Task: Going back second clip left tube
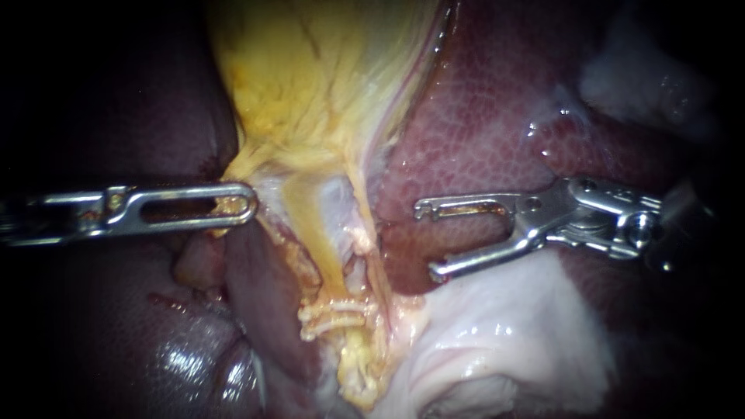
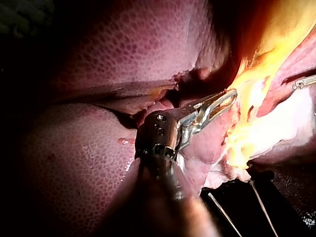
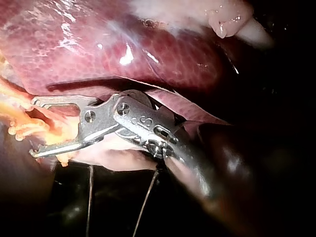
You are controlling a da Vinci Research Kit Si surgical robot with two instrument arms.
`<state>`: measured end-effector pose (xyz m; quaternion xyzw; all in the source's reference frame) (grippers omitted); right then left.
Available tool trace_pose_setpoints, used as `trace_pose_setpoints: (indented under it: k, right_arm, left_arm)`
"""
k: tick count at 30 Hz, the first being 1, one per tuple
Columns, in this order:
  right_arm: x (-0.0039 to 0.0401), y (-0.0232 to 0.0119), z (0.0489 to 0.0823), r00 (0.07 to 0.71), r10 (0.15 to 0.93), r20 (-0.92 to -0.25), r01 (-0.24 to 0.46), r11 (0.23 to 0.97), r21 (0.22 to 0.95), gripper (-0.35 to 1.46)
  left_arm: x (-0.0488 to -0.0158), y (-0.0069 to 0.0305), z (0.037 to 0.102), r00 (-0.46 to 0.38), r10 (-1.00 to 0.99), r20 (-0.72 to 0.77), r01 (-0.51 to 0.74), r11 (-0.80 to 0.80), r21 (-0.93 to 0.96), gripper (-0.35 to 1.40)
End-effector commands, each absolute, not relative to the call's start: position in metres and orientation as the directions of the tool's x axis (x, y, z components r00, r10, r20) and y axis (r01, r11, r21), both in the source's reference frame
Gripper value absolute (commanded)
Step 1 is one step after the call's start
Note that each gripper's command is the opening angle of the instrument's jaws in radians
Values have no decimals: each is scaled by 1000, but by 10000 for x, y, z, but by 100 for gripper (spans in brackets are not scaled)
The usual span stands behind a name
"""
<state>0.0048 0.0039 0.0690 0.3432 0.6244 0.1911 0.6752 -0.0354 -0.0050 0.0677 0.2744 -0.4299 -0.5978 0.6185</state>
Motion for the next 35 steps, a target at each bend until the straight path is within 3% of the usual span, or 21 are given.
trace_pose_setpoints:
  k: [1,6,17,35]
  right_arm:
    - [47,38,689,151,685,-713,172,692,701,60]
    - [43,36,686,154,685,-712,174,691,702,60]
    - [40,33,680,156,685,-712,177,690,702,60]
    - [37,33,674,159,683,-713,178,691,701,60]
  left_arm:
    - [-355,-49,678,-83,-976,204,502,135,854,-35]
    - [-372,-51,688,-77,-975,209,499,144,855,-35]
    - [-446,-76,734,-21,-981,195,488,160,858,-35]
    - [-453,-75,741,-11,-981,194,486,165,858,-35]
